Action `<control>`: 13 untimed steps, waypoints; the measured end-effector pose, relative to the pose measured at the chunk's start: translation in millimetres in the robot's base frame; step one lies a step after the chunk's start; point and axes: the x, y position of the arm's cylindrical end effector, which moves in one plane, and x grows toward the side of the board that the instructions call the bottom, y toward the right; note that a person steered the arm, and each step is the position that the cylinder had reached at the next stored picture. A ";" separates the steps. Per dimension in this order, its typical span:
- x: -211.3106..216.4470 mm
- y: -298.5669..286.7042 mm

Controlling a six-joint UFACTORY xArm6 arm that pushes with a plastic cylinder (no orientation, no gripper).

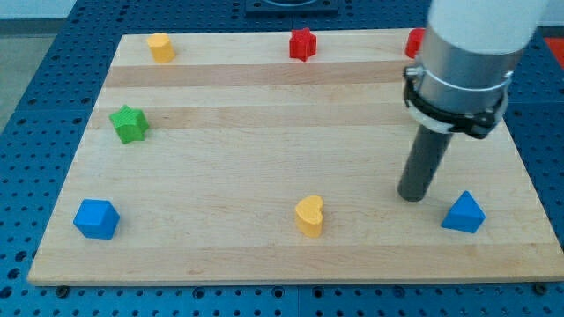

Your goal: Move the blue triangle downwards

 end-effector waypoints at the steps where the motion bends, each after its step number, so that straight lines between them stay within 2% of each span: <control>1: 0.7 15.2; 3: 12.2 17.3; 5: -14.8 19.1; 8: -17.6 45.0; 13: 15.1 43.5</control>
